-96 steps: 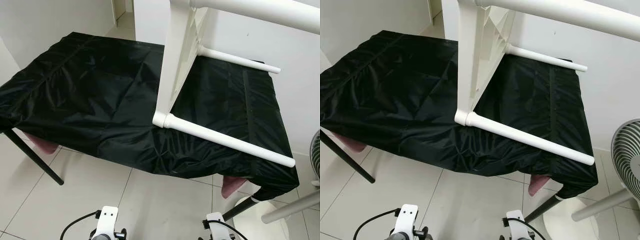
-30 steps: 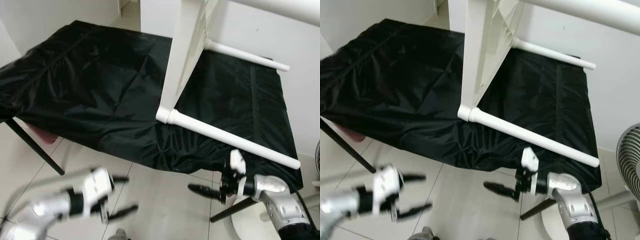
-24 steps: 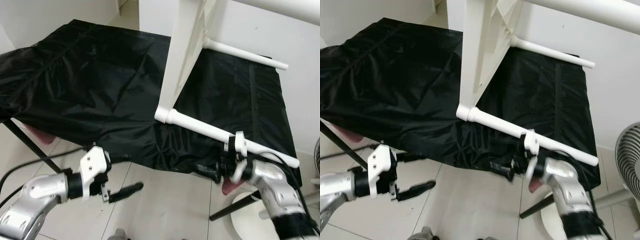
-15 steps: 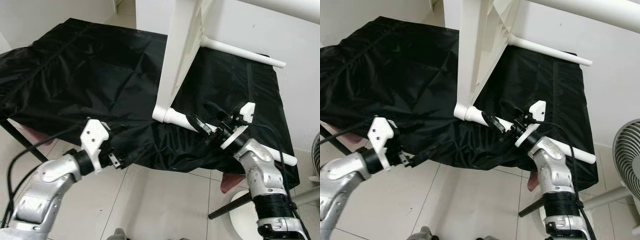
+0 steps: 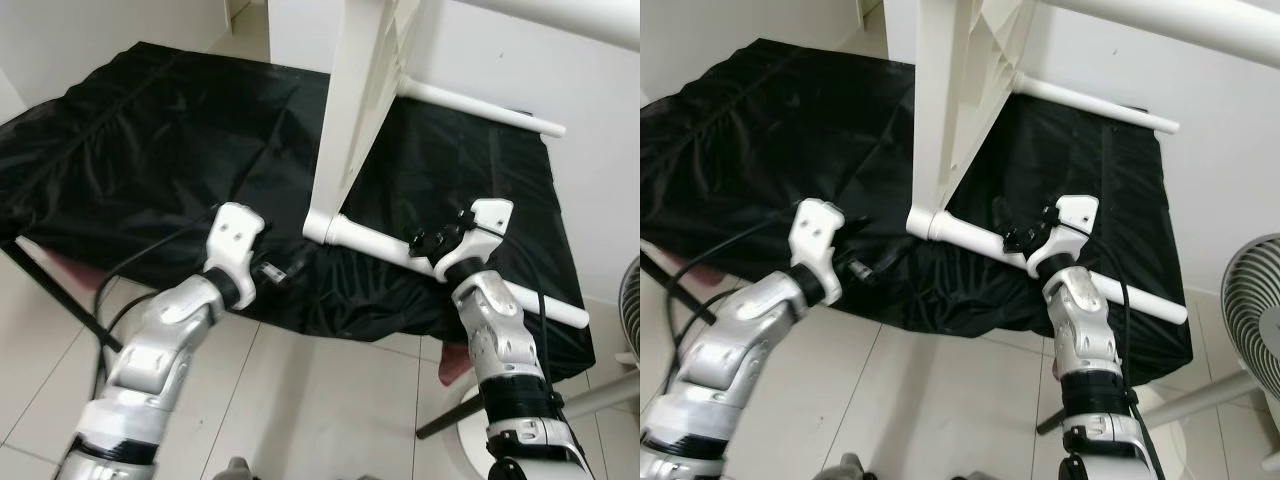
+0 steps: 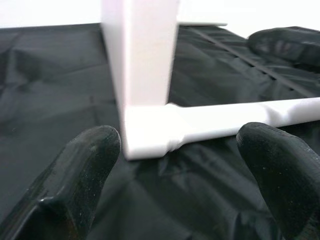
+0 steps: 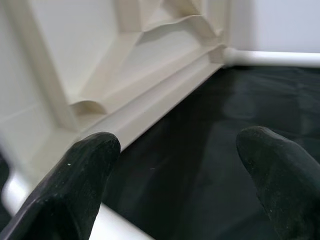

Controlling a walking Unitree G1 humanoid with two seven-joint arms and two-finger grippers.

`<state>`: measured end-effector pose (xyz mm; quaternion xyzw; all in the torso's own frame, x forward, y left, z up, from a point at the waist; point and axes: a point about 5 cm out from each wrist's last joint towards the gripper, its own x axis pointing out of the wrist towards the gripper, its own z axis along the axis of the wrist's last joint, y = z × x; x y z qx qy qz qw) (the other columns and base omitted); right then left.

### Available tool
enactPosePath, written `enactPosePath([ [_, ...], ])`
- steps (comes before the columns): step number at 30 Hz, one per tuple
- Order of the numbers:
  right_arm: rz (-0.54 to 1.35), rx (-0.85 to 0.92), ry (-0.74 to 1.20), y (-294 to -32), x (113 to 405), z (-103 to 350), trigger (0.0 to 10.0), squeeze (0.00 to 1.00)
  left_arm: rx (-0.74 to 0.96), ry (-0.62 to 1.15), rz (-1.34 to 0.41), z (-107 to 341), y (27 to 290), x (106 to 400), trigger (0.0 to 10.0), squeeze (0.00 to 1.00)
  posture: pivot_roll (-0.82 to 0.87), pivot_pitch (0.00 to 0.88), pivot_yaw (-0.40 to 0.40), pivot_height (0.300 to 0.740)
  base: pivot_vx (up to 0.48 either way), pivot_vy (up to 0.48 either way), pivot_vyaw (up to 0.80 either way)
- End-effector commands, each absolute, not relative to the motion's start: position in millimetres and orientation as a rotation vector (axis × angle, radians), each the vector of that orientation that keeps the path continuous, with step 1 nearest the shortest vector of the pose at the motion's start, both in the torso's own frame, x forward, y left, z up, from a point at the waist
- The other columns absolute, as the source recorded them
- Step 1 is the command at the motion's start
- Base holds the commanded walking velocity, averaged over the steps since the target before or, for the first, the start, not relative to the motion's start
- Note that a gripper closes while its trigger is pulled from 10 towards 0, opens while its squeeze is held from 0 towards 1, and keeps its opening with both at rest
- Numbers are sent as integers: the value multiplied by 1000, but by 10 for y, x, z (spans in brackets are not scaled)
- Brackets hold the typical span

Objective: Building children table

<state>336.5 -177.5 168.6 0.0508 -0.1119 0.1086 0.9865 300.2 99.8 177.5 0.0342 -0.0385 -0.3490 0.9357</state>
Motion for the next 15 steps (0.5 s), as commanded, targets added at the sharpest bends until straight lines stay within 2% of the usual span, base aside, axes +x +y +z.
enactPosePath([
  [1,198,93,-223,-1785,3381,1675,10000,0,82,-75,-639,1771,1006,3046,10000,0,131,23,-42,740,0,0,0],
  [5,157,71,-230,-1775,3408,1686,10000,0,68,-112,-629,1882,882,3137,10000,0,131,14,-39,740,0,0,0],
  [10,152,72,-232,-1760,3411,1686,10000,0,75,-117,-623,1898,860,3154,10000,0,131,14,-38,740,0,0,0],
  [15,139,72,-244,-1652,3406,1676,10000,0,104,-122,-530,1942,808,3299,10000,0,135,3,-35,740,0,0,0],
])
